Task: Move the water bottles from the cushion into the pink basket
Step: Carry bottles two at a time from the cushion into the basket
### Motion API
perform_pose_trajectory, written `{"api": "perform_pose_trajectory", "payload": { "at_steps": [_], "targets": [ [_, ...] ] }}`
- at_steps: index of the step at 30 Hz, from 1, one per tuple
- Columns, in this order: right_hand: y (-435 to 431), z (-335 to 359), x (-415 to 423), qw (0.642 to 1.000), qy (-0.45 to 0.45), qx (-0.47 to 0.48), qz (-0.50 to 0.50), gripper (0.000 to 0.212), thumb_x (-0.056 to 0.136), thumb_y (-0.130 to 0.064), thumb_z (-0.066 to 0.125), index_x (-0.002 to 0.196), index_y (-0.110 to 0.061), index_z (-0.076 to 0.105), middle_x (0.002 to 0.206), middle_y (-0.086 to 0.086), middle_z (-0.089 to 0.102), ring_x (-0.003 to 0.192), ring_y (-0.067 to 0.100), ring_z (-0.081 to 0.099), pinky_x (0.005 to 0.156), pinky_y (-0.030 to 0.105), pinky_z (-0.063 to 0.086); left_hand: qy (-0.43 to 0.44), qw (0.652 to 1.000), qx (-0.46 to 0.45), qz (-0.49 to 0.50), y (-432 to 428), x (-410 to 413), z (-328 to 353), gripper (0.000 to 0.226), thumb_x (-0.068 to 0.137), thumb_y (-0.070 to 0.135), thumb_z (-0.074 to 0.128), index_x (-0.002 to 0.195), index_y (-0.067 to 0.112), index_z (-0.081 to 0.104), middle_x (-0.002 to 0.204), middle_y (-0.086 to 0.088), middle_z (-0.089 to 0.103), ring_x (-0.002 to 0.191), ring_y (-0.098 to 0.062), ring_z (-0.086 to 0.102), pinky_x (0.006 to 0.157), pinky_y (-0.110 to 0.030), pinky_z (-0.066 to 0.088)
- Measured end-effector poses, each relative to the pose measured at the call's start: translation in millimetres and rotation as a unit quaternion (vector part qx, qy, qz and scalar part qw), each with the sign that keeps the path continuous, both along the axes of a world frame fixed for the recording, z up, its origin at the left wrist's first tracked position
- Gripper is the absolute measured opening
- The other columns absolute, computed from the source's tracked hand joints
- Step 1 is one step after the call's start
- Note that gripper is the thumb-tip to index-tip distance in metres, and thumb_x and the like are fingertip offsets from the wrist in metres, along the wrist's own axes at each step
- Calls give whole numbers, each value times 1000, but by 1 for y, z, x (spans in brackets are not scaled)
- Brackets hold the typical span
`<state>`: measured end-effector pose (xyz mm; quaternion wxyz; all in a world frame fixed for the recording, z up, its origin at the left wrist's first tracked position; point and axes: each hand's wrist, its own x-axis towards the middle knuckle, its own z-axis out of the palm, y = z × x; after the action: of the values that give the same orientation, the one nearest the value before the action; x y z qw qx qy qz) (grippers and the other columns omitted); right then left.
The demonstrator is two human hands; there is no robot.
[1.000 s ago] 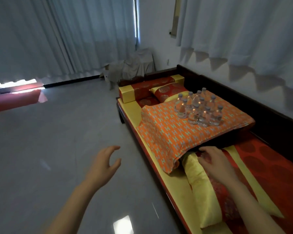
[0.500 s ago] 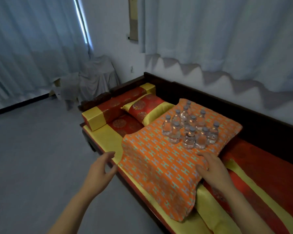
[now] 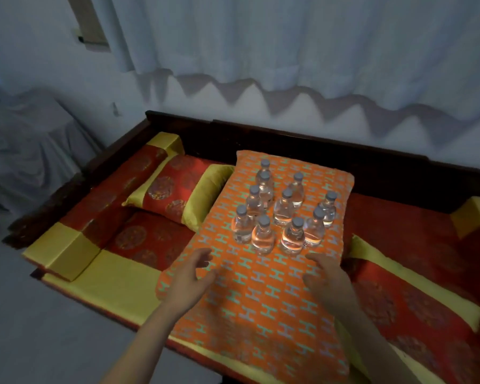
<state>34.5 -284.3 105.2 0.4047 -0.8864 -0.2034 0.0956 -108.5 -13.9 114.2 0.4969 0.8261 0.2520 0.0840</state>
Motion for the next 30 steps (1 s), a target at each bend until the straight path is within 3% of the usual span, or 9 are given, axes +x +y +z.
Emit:
{"api": "perform_pose_trajectory", "payload": {
  "at_steps": [2, 5, 8, 11, 14, 16, 19, 24, 30],
  "targets": [
    [19, -20, 7, 998, 47, 27, -37, 58, 70, -32, 71, 123, -14, 60, 119, 0, 57, 113, 26, 57, 98, 41, 47, -13, 997, -70, 4, 16, 25, -15, 40, 77, 18, 73, 114, 20, 58, 105, -1, 68, 90, 10, 61, 83, -17, 45],
    [54, -38, 16, 984, 117, 98, -92, 76, 69, -20, 85, 135, -25, 47, 137, 2, 50, 124, 18, 50, 95, 24, 43, -32, 987, -154, 24, 47, 61, -33, 48, 69, 20, 72, 115, 16, 59, 109, -8, 69, 95, -7, 67, 85, -23, 53],
    [85, -56, 27, 978, 116, 135, -108, 80, 64, -37, 83, 133, -42, 43, 145, -4, 46, 132, 12, 45, 105, 34, 41, -29, 983, -181, 16, 72, 89, -52, 70, 58, 32, 81, 122, 19, 55, 115, 0, 67, 103, -8, 65, 89, -23, 52],
    [109, -83, 40, 974, 128, 136, -129, 85, 63, -41, 82, 139, -37, 43, 144, -13, 47, 131, 7, 45, 105, 42, 44, 0, 979, -201, -14, 84, 119, -77, 87, 52, 34, 90, 127, 23, 49, 122, 3, 61, 108, -1, 60, 88, -14, 49],
    [128, -98, 55, 969, 136, 124, -163, 86, 62, -19, 89, 129, -48, 42, 132, -22, 49, 122, -4, 47, 95, 17, 43, 9, 977, -207, -43, 88, 148, -96, 86, 51, 28, 92, 125, 31, 47, 125, 10, 56, 113, 4, 55, 90, -12, 47],
    [144, -107, 64, 966, 132, 129, -183, 82, 62, -12, 87, 123, -44, 43, 126, -23, 50, 114, -15, 47, 84, 3, 39, 8, 973, -214, -82, 90, 171, -110, 81, 58, 7, 88, 122, 33, 46, 122, 16, 55, 107, 13, 55, 87, -11, 46],
    [158, -118, 69, 965, 111, 131, -196, 76, 65, -19, 79, 132, -33, 45, 132, -13, 55, 119, -4, 52, 92, 14, 44, 19, 969, -208, -135, 95, 197, -126, 84, 62, -4, 83, 130, 24, 43, 126, 11, 54, 110, 8, 56, 87, -13, 47],
    [174, -134, 73, 956, 125, 143, -224, 74, 69, -7, 77, 135, -18, 46, 129, 0, 61, 116, 11, 59, 96, 34, 50, 49, 964, -159, -208, 106, 216, -148, 89, 52, 29, 88, 129, 35, 45, 126, 10, 60, 113, -10, 60, 95, -40, 51],
    [181, -141, 74, 946, 129, 164, -249, 71, 71, -2, 79, 131, -26, 49, 123, 1, 63, 110, 13, 63, 87, 39, 55, 64, 961, -128, -237, 107, 229, -150, 83, 52, 24, 92, 121, 39, 47, 119, 10, 62, 108, -9, 61, 91, -32, 51]
  ]
}}
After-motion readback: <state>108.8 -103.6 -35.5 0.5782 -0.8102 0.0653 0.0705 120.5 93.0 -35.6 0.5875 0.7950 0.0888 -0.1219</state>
